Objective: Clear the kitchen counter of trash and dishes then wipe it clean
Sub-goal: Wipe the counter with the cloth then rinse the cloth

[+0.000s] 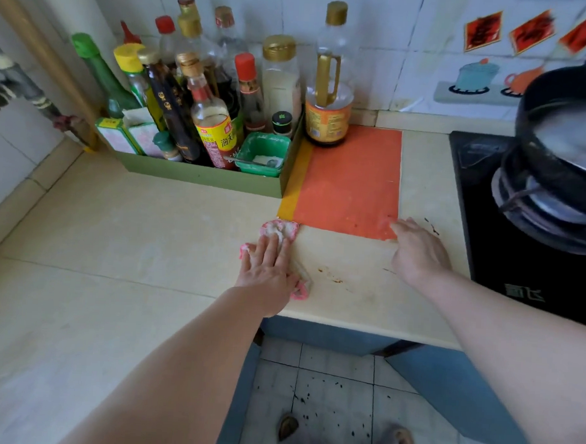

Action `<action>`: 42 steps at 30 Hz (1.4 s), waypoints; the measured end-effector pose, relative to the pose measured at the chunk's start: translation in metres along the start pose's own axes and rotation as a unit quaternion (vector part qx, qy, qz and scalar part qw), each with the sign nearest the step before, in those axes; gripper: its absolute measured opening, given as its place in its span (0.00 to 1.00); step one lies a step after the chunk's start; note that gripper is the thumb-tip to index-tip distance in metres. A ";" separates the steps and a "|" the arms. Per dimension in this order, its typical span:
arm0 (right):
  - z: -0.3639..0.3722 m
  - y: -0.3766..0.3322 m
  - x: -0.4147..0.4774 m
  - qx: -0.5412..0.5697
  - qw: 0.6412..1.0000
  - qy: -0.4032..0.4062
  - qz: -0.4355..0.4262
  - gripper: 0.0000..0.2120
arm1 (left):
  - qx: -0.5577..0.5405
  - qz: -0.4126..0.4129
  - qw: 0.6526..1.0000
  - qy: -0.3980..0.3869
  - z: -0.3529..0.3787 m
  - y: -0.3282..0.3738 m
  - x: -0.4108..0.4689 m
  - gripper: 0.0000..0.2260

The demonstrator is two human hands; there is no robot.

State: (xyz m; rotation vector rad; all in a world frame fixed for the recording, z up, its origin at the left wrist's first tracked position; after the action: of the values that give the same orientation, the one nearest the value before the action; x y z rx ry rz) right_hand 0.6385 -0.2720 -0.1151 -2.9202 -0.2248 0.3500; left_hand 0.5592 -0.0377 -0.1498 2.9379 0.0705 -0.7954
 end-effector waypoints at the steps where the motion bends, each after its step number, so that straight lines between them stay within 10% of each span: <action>1: -0.002 0.012 -0.005 -0.003 1.000 0.003 0.017 0.30 | 0.006 0.004 1.000 0.000 0.000 0.009 0.002 0.29; 21: -0.012 0.130 -0.058 0.090 0.995 -0.011 0.041 0.32 | 0.106 0.169 0.980 -0.024 0.020 0.217 0.004 0.31; 42: -0.002 0.142 -0.026 -0.021 0.995 0.095 0.033 0.22 | 0.144 0.253 0.957 0.012 -0.072 0.236 0.168 0.25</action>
State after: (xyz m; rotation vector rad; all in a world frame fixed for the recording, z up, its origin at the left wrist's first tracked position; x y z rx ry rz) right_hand 0.6324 -0.4146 -0.1368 -2.9827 -0.1094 0.0761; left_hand 0.7572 -0.2612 -0.1533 2.9984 -0.8262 -0.7323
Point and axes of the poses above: each hand's wrist, its own x-axis towards the middle knuckle, its own z-axis out of the palm, y = z × x, the point moved 2 cm from there along x, towards the middle knuckle, and after that the axes turned 3 degrees about -y, right-handed, at the moved point
